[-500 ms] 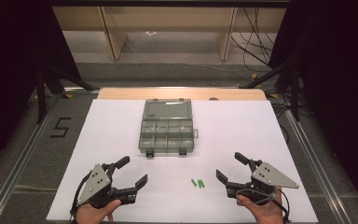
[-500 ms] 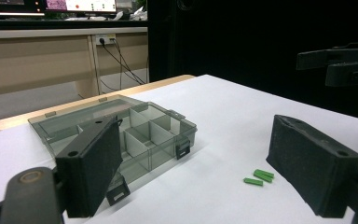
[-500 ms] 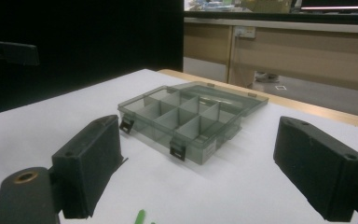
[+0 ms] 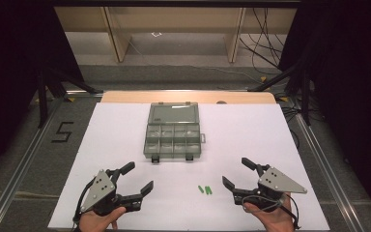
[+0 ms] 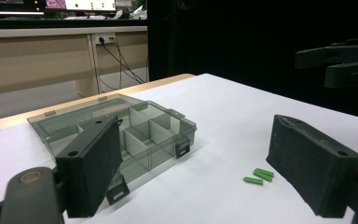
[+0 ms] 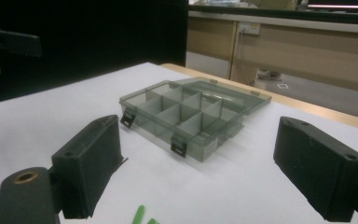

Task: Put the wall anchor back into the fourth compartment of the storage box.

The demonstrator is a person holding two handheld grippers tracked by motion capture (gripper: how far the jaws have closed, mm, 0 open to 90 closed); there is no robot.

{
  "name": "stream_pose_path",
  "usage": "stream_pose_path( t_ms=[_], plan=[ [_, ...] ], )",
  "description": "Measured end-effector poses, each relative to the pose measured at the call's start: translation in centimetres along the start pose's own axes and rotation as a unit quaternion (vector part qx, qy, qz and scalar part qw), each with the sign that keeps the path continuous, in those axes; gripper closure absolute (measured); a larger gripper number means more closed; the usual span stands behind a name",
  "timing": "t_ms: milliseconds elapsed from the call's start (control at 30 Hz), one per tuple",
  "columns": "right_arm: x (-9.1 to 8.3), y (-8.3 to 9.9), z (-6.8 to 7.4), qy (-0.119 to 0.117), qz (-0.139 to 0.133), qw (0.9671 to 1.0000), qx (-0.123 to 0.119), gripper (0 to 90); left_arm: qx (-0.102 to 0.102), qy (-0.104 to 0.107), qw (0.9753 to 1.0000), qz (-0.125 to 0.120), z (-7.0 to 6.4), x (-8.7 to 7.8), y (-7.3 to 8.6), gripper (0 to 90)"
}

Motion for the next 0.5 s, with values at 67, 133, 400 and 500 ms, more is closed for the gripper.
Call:
stream_pose_path(
  t_ms=[67, 133, 400, 500],
  plan=[
    [0.2, -0.2, -0.1, 0.008, 0.015, 0.9998, -0.008, 17.8, 0.0, 0.0, 1.0, 0.0, 0.0, 0.0, 0.0, 16.8],
    [0.3, -0.3, -0.2, 0.008, 0.032, 0.9994, -0.008, 18.6, -0.001, -0.001, 1.0, 0.0, 0.0, 0.0, 0.0, 16.8],
    [1.3, -0.5, -0.8, 0.007, 0.134, 0.9895, -0.055, 23.4, -0.002, 0.0, 1.0, 0.003, 0.0, 0.1, 0.1, 16.8],
    [1.9, -0.2, -0.7, -0.007, 0.178, 0.9812, -0.076, 28.0, -0.001, -0.001, 1.0, 0.003, 0.1, 0.0, 0.1, 16.8]
  ],
)
Point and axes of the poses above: each handheld gripper's, and its own axes: x roughly forward along the jaws, y roughly out of its underside, z roughly to its left, the point moved 4 cm from there along x, roughly forward along the jaws, and after that the axes turned 4 degrees about y, right-handed, at the moved point
